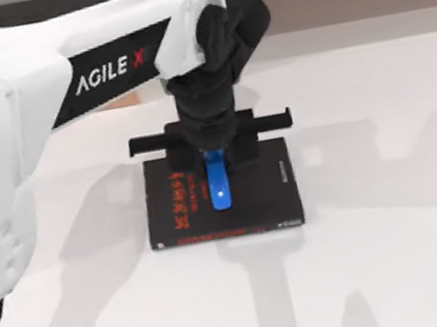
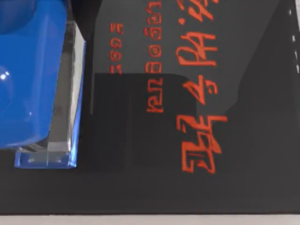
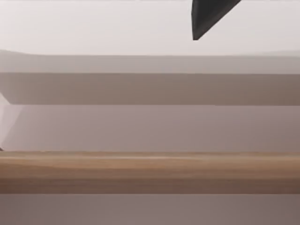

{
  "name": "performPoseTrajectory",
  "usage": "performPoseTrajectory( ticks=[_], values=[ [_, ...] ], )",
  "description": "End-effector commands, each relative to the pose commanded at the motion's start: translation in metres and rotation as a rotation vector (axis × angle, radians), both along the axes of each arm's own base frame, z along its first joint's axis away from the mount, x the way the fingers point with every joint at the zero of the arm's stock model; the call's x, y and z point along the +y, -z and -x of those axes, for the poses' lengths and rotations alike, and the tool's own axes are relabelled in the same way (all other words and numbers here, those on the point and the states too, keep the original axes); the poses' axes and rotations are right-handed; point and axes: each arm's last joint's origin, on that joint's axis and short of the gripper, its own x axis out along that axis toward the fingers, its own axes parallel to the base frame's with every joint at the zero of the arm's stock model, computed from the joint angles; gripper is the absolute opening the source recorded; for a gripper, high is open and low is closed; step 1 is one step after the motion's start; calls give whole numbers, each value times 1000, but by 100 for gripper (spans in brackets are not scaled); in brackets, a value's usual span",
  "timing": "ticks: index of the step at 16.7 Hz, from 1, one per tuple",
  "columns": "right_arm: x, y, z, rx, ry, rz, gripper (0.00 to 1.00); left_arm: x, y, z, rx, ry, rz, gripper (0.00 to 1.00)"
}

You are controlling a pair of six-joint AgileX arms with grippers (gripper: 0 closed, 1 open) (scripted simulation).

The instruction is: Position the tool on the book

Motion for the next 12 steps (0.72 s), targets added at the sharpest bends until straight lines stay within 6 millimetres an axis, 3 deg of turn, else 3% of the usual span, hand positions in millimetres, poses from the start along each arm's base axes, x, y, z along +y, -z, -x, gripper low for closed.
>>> performPoseTrajectory(
  ticks=[7, 12],
  values=[
    [0, 0, 0, 0, 0, 0, 100, 0, 0, 0, 0, 0, 0, 98],
    [0, 0, 0, 0, 0, 0, 100, 0, 0, 0, 0, 0, 0, 100]
  ],
)
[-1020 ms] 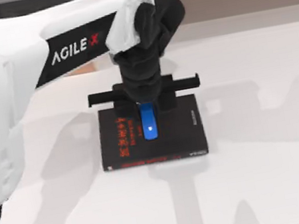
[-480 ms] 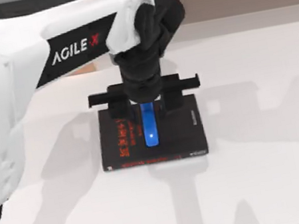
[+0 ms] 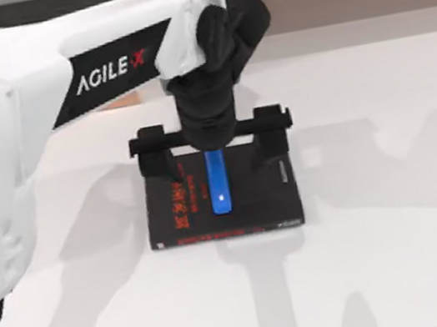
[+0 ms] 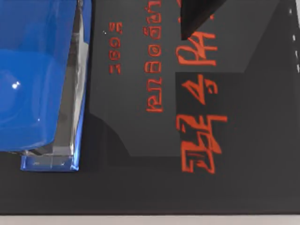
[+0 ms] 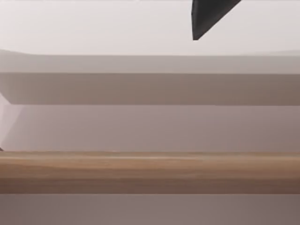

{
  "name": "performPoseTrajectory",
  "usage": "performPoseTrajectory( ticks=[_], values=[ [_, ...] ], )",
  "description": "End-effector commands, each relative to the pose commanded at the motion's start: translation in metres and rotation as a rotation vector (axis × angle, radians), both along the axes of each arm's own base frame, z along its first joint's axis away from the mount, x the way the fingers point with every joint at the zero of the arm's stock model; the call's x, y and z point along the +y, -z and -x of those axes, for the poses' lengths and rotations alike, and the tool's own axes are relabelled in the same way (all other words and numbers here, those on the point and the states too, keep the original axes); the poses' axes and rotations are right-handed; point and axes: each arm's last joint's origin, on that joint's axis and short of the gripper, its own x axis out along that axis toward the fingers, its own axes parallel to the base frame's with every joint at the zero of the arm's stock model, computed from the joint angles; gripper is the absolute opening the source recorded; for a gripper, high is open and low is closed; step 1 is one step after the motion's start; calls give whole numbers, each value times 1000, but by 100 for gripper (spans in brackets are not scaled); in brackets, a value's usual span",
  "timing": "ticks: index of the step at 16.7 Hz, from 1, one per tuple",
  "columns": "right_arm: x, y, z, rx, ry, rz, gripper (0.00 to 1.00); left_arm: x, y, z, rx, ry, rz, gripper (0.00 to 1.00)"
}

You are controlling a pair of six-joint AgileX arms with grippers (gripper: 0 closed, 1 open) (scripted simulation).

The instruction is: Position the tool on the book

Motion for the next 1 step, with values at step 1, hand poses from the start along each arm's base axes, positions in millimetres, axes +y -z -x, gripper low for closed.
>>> performPoseTrajectory(
  ticks=[1],
  values=[
    [0, 0, 0, 0, 0, 0, 100, 0, 0, 0, 0, 0, 0, 100]
  ],
)
